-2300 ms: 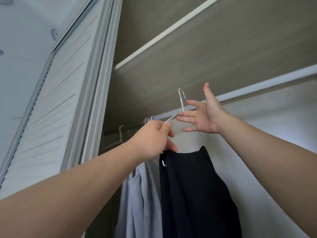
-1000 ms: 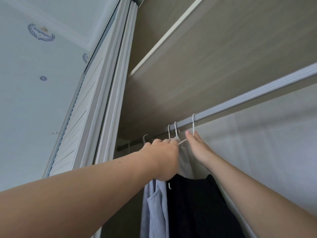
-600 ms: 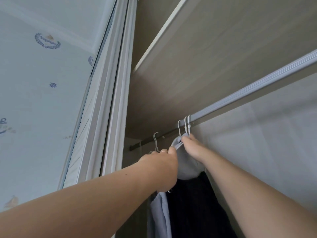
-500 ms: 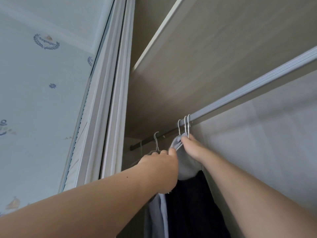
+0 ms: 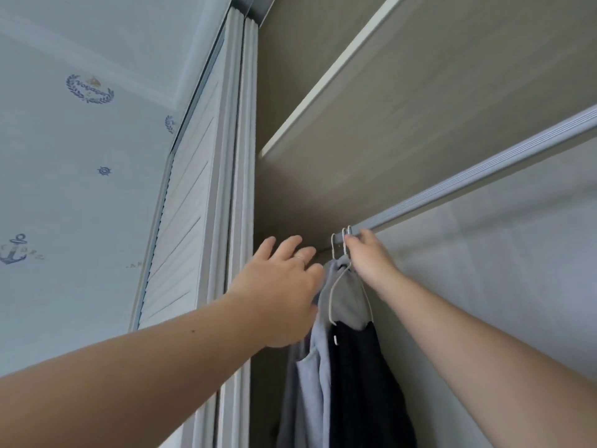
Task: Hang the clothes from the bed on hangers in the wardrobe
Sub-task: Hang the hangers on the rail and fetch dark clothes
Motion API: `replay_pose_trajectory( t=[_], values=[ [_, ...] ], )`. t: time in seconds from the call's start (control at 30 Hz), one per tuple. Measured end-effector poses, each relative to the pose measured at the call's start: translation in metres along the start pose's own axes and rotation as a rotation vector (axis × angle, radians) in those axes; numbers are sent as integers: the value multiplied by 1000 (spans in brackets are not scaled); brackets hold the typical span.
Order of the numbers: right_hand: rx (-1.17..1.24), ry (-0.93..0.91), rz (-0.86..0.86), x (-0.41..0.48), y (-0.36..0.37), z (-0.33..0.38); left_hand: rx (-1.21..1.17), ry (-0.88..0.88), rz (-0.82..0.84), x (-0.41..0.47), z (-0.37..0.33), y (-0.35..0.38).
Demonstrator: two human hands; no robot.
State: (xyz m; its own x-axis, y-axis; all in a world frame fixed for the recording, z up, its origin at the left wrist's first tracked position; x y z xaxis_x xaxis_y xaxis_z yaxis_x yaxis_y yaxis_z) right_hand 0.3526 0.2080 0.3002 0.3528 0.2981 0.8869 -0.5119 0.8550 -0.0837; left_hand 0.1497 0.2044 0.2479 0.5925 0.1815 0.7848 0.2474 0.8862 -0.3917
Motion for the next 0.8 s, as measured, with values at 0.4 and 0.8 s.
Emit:
replay_pose_trajectory(
  t=[0.4, 0.8],
  values=[
    [-140, -619, 186, -198, 107, 211, -104, -370, -88, -226, 167, -69],
    [230, -721, 861, -554, 260, 366, 78, -850, 336, -648, 255, -166]
  ],
)
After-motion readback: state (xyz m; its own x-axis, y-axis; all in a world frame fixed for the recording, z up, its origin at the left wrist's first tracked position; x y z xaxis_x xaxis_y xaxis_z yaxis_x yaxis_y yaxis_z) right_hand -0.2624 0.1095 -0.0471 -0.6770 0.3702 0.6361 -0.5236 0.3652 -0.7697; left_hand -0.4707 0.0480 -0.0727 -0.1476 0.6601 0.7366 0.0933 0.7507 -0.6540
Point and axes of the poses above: each hand's wrist, its own x-axis towards the middle knuckle, its own y-axis out of the palm, z = x × y, the point moved 2 cm from there along x, towards the middle knuckle, and after that the axes turned 8 degrees about -y, right-handed, at the moved point
